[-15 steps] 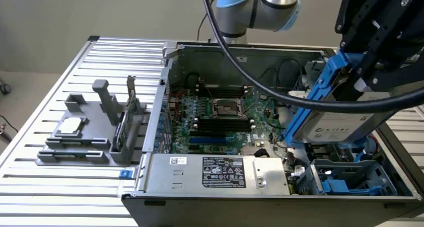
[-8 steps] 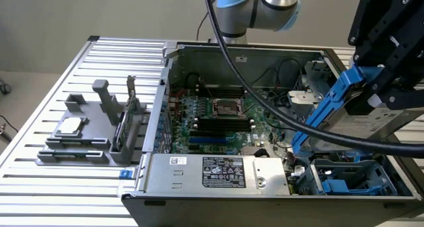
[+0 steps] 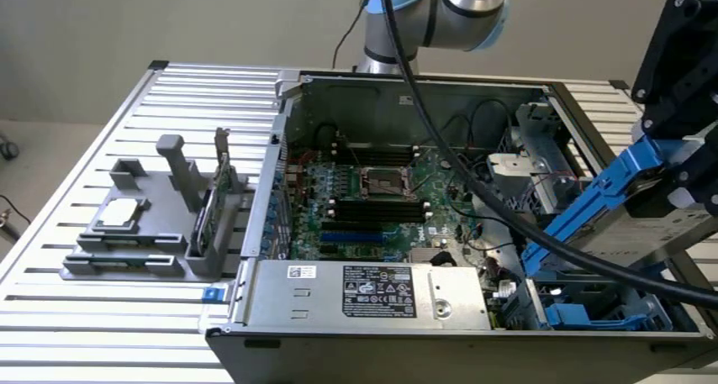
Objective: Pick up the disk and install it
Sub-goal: 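Insert the disk into the insertion slot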
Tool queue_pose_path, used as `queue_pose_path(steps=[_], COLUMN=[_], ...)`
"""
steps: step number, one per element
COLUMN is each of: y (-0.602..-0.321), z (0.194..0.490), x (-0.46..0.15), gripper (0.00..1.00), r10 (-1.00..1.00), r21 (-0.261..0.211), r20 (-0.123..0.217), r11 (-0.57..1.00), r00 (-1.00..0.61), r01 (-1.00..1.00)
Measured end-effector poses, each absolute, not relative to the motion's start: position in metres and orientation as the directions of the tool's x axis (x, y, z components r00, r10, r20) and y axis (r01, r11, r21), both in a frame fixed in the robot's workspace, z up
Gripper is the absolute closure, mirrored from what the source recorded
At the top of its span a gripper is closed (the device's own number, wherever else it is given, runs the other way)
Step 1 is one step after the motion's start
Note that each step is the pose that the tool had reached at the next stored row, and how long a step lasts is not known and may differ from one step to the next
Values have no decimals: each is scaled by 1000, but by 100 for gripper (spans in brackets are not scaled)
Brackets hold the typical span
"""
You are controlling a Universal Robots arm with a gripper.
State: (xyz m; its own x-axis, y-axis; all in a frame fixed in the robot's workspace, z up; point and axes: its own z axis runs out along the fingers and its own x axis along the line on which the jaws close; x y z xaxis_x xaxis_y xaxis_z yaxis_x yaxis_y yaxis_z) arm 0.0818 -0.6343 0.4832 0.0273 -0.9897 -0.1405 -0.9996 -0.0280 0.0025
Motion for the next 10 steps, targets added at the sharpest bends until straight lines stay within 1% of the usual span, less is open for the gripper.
queue_pose_path(steps=[3,10], y=[-636,-636], z=[478,465], x=[92,94], gripper=[67,67], r10=[-990,-990], r21=[3,2], r20=[-140,-140], r11=[-28,-28], r00=[27,27], r01=[-1000,-1000])
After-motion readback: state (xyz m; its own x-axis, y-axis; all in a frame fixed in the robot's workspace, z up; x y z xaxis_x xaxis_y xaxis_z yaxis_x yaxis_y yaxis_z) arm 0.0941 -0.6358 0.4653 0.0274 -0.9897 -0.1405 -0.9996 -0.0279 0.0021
